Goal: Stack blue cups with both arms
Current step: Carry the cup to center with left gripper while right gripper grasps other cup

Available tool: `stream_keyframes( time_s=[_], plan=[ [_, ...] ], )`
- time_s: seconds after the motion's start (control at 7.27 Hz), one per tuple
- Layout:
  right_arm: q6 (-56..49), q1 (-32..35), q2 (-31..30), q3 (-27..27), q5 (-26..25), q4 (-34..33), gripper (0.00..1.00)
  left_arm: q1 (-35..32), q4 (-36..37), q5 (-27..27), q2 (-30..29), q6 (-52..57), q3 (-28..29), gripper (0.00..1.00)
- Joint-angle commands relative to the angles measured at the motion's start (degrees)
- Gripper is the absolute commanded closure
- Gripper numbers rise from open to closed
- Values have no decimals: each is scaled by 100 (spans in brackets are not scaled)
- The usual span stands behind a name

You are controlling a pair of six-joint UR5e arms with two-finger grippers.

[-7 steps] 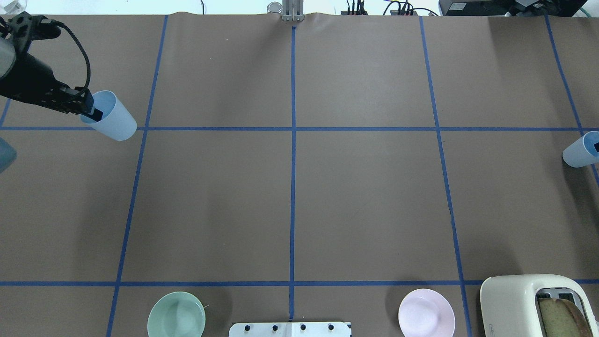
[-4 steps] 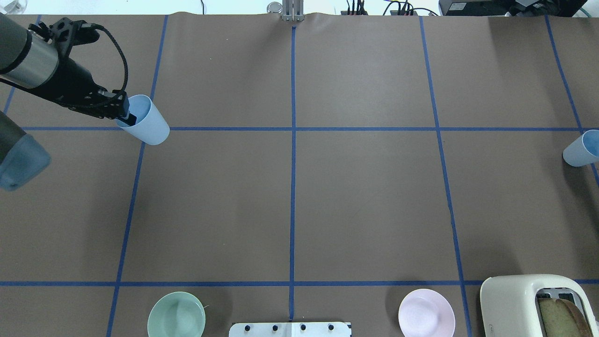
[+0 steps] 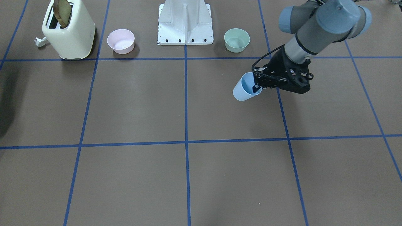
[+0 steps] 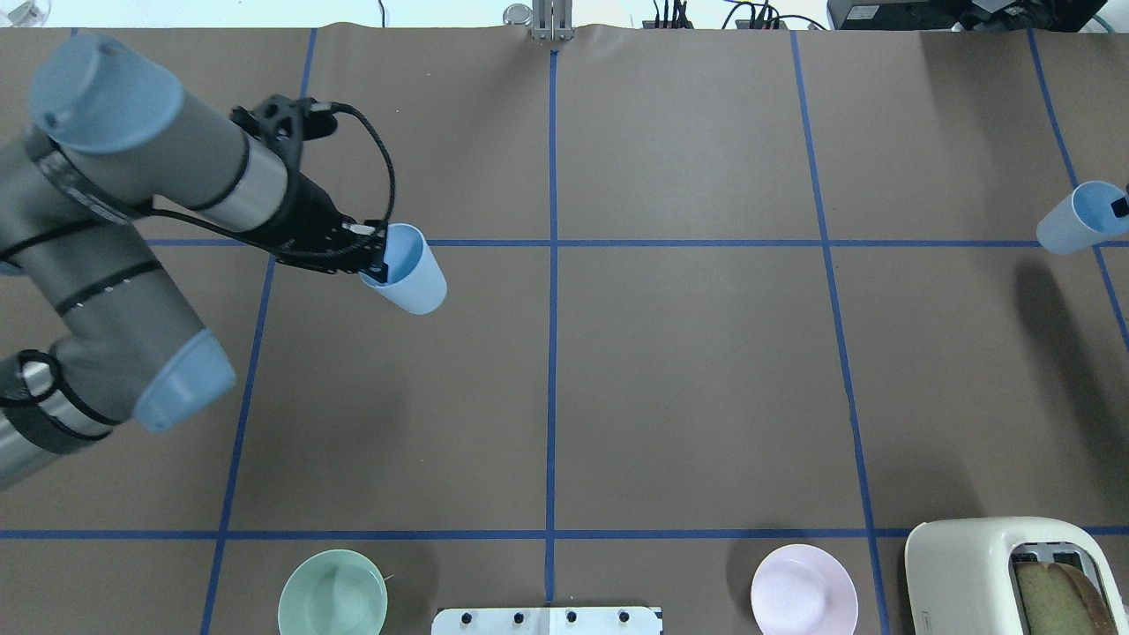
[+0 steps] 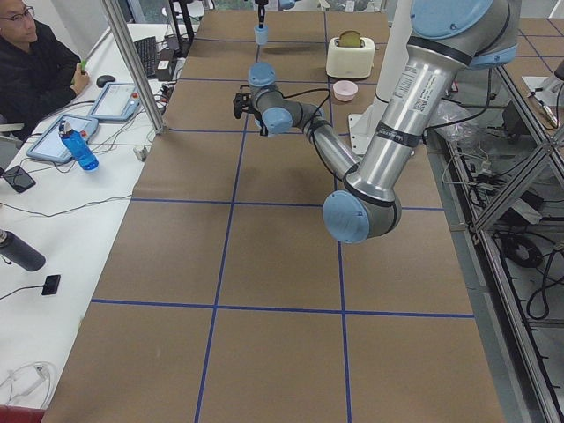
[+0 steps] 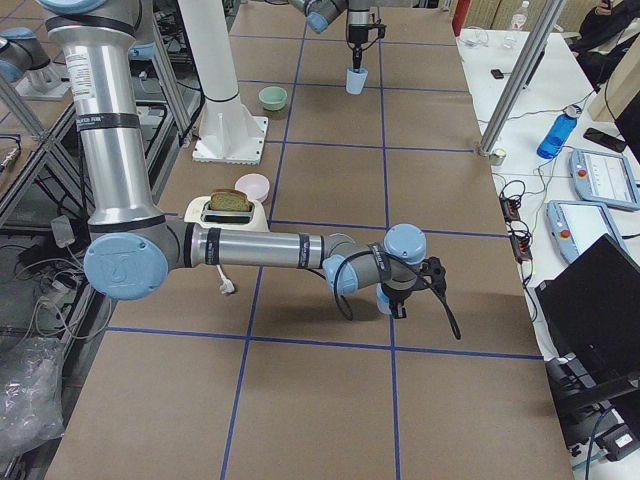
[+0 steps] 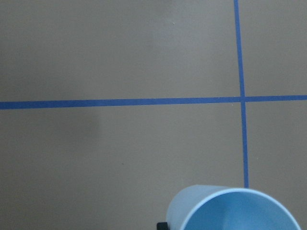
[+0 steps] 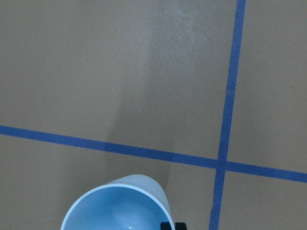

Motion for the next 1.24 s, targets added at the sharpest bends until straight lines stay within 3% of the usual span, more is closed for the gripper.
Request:
stream_keyframes(
  time_s=[0.0, 0.41, 0.83, 1.1],
  plan=[
    [1, 218, 621, 541, 187, -1309, 100, 854, 7, 892, -636, -732, 409, 100],
    [141, 210, 1500, 1342, 187, -3174, 100, 1191, 16, 1422, -1095, -885, 972, 100],
    [1107, 78, 1740, 1703, 248, -3275, 100, 1201, 7, 1563, -1122, -859, 1166, 100],
    [1258, 25, 1740, 1836, 248, -3275, 100, 1314, -2, 1957, -1183, -867, 1289, 100]
  ],
)
